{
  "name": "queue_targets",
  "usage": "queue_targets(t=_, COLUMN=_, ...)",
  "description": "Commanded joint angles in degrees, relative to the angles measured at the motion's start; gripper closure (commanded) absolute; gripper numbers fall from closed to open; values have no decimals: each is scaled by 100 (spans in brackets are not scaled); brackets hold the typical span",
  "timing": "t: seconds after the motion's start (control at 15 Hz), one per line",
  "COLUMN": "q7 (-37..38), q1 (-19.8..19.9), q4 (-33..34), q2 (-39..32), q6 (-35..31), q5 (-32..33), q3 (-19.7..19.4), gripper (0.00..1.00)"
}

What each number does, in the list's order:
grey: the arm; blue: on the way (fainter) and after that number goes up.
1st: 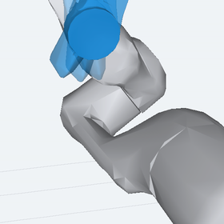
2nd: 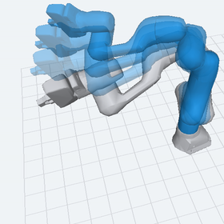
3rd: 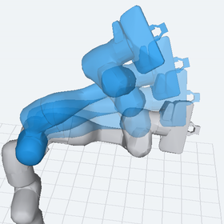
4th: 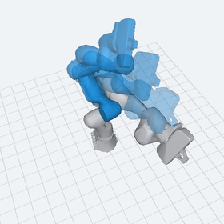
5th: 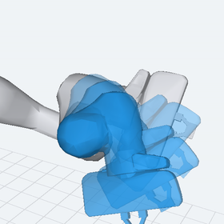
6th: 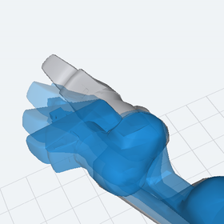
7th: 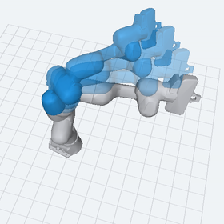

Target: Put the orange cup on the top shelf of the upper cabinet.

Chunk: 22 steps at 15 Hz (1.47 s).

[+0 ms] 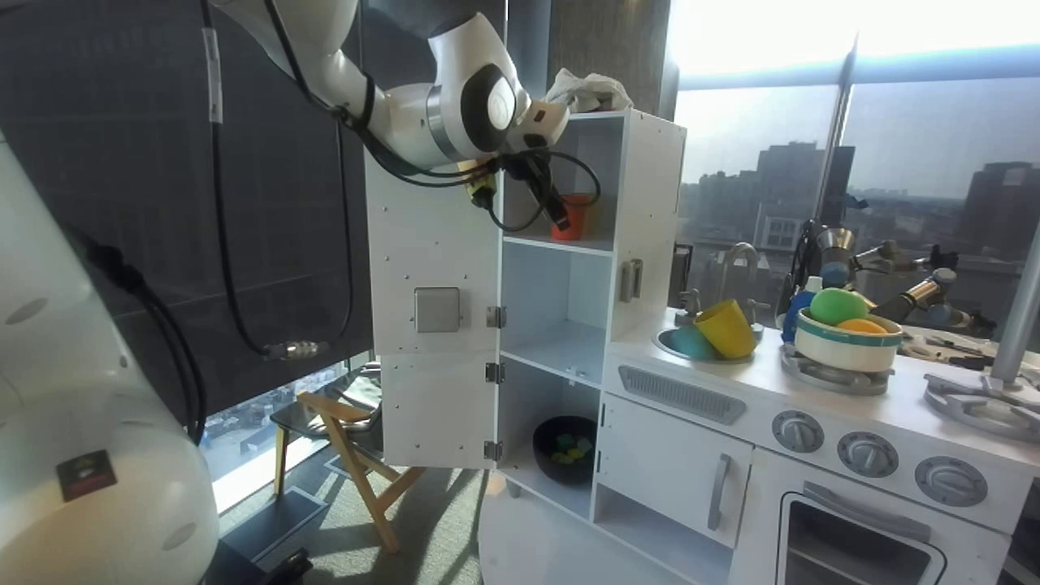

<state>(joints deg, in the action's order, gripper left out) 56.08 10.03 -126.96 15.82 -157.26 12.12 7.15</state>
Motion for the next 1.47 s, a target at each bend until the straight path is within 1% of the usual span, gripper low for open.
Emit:
queue_targets(t=0.0, q7=0, q1=19, q4=-7, q2=18, q6=-4, q5=25, q3=9, gripper=0)
queue_targets(t=0.07, q7=-140, q1=-9, q4=-9, q2=0, q6=-65, q5=-10, q3=-17, gripper=0)
queue_targets(t=0.13, q7=-106, q1=21, q4=-26, q2=-18, q6=-136, q5=86, q3=9, gripper=0)
queue_targets(t=0.27, q7=-277, q1=-57, q4=-21, q2=-71, q6=-92, q5=-6, q3=-15, gripper=0)
queue_targets(t=0.33, q7=-228, q1=-31, q4=-4, q2=-118, q6=-83, q5=63, q3=23, gripper=0)
queue_targets(t=0.47, q7=-79, q1=52, q4=83, q2=-260, q6=-284, q5=228, q3=91, gripper=0)
queue_targets(t=0.6, q7=-83, q1=78, q4=115, q2=-313, q6=-462, q5=351, q3=106, gripper=0)
queue_targets(t=0.93, q7=331, q1=333, q4=212, q2=-460, q6=-802, q5=1160, q3=225, gripper=0)
queue_targets(t=1.2, q7=763, q1=483, q4=379, q2=-606, q6=-798, q5=1655, q3=297, gripper=0)
queue_targets(t=1.4, q7=994, q1=511, q4=495, q2=-751, q6=-768, q5=1955, q3=336, gripper=0)
